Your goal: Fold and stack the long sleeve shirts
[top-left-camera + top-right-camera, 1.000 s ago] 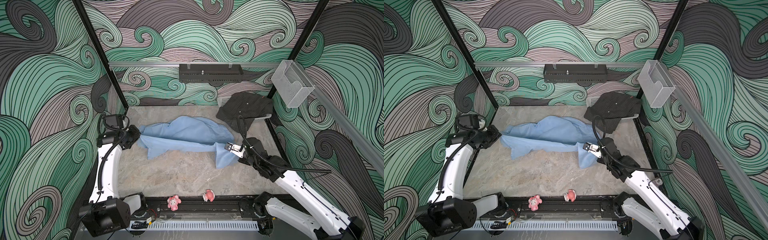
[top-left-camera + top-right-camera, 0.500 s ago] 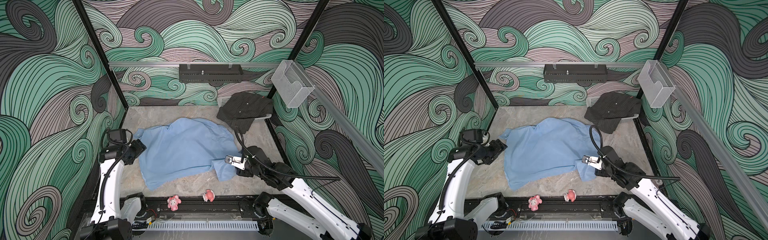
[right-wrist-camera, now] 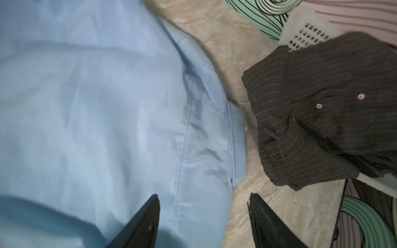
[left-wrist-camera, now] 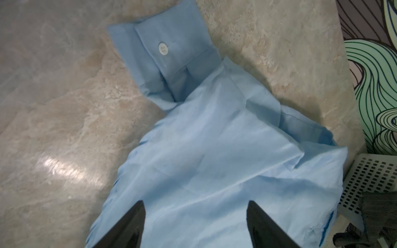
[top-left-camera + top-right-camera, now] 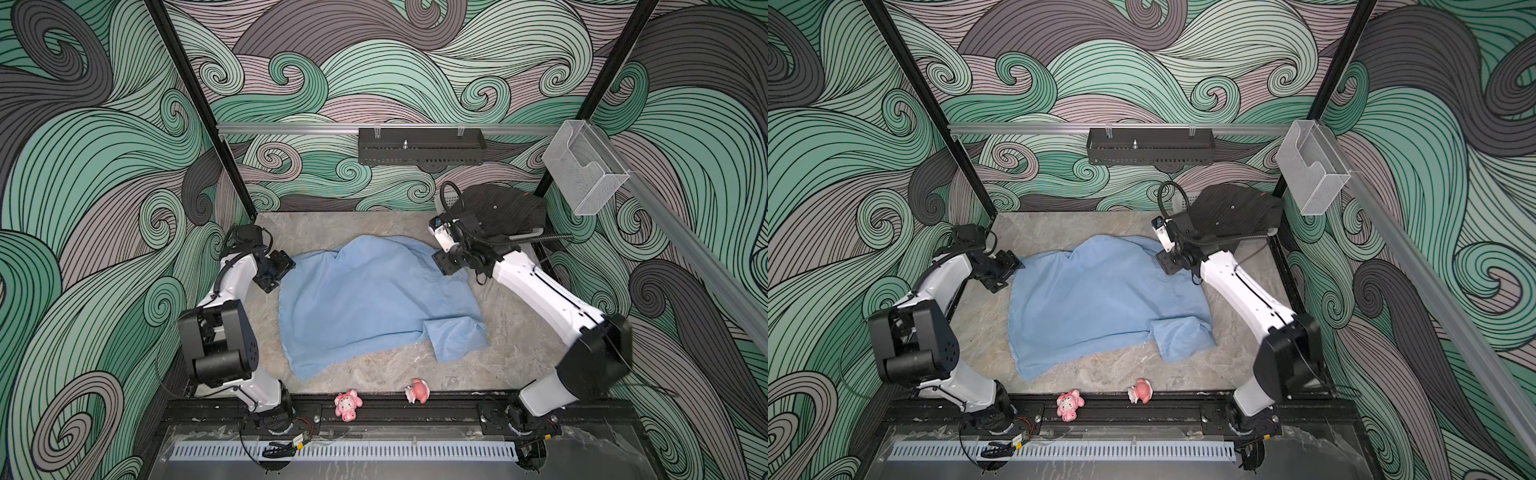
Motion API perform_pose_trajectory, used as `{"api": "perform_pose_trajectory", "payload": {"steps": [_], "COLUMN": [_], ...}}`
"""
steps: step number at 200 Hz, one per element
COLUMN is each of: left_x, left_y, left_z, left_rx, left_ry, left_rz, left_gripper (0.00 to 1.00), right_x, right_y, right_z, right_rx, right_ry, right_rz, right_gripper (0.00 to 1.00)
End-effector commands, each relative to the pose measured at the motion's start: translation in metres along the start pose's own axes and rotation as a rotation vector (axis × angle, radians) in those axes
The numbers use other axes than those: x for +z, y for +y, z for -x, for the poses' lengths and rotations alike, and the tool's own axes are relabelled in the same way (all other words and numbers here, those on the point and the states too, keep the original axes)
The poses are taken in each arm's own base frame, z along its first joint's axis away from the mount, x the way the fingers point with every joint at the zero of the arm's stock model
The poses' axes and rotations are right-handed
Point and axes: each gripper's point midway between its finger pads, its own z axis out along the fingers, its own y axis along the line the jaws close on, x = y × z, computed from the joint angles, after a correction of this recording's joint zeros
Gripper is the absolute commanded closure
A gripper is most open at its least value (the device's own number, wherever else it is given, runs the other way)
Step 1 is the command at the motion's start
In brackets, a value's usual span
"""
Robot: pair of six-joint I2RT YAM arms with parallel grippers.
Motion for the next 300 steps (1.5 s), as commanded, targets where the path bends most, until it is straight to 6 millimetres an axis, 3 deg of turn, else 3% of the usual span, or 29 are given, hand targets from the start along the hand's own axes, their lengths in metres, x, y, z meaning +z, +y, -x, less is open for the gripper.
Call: {"api": "perform_pose_trajectory", "payload": {"steps": [1,54,104,143,174,222,240,261,300], "left_x": [0.007,0.042,0.065,0.07,0.081,0.09,0.093,0.078,0.0], "left_y": [-0.001,0.009,0.008,-0.006,-0.02,-0.037,-0.038,-0.038,0.004], "left_z": [0.011,0.028,0.045,0.061,0.062,0.055,0.05,0.058,0.094], "left_rx": [-0.024,-0.055,-0.024,0.012,0.027,0.037,0.039,0.049,-0.046], "left_ry": [0.015,0.074,0.101,0.096,0.142,0.209,0.238,0.185,-0.087], "left_rz": [-0.023,0.02,0.026,-0.06,-0.138,-0.235,-0.234,-0.207,-0.026], "left_gripper": [0.23,0.26,0.3,0.3,0.35,0.51,0.68,1.0,1.0], "right_x": [0.017,0.085,0.129,0.143,0.149,0.162,0.165,0.167,0.162], "right_y": [0.002,0.013,0.026,0.031,0.025,0.019,0.018,0.013,-0.02], "right_z": [0.016,0.037,0.024,0.009,-0.001,-0.026,-0.036,-0.048,-0.08], "right_rx": [0.15,0.216,0.247,0.261,0.296,0.378,0.397,0.419,0.488], "right_ry": [0.025,0.098,0.179,0.226,0.257,0.356,0.386,0.419,0.475], "right_rz": [0.027,0.097,0.153,0.178,0.182,0.193,0.188,0.172,0.043], "right_gripper": [0.33,0.33,0.33,0.33,0.34,0.4,0.41,0.44,0.59]}}
